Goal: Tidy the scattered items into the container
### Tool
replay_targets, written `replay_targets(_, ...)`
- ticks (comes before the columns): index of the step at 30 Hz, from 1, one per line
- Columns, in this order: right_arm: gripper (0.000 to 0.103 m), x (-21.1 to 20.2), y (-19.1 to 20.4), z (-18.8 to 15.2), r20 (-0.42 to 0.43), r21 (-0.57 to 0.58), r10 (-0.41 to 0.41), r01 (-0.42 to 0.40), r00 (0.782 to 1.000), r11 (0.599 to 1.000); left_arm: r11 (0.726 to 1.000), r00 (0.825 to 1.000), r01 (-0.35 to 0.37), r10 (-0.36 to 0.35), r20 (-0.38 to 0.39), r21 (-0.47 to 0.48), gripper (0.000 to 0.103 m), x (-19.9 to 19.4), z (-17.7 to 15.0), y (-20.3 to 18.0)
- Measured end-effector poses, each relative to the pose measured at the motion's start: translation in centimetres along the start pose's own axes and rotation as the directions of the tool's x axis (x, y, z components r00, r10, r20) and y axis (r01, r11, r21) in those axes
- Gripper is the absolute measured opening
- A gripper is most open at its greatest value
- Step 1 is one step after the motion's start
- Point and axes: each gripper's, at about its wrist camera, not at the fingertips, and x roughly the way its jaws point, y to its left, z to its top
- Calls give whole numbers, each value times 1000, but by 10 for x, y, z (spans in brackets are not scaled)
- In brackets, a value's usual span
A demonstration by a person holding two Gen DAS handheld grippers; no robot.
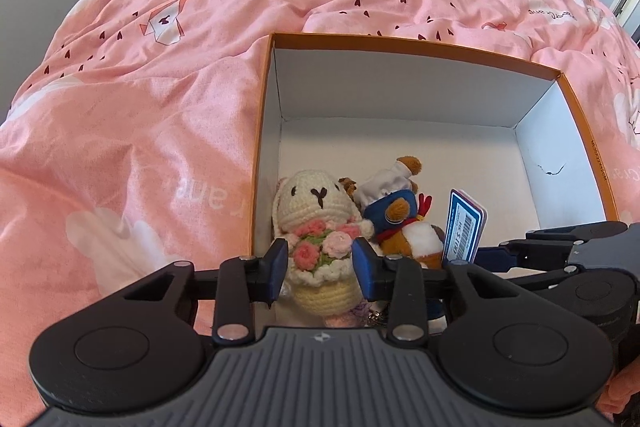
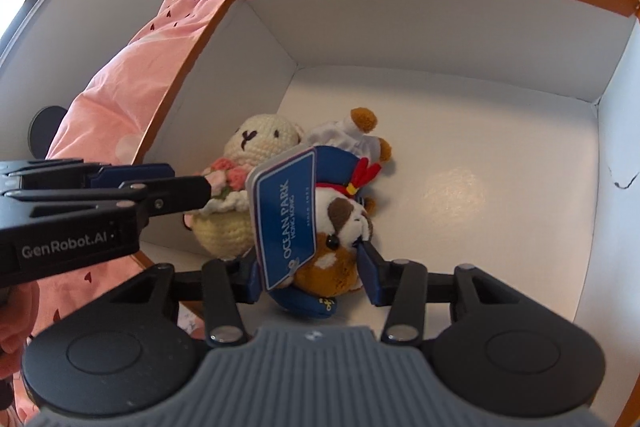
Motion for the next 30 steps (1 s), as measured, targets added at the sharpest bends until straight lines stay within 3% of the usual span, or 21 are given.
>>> replay_targets(10, 50, 15, 1, -3, -31, 14, -16, 17, 999, 1000, 1000, 1000, -15, 15, -17, 12, 42, 8, -8, -4)
replay_targets(17, 56, 6, 5, -1, 1, -19, -94, 94, 996, 995, 1000, 1000, -10, 10, 10, 15, 42, -1, -12, -6)
replay_targets(23, 62, -13, 10, -9, 78, -34, -140, 143, 987, 989, 1000, 998, -1, 1, 66, 13, 44, -19, -19, -10)
replay_targets(30, 63, -52, 24, -29, 247, -88, -187, 214, 951, 973, 1000, 985, 22, -24, 169, 11, 49, -51, -34, -14)
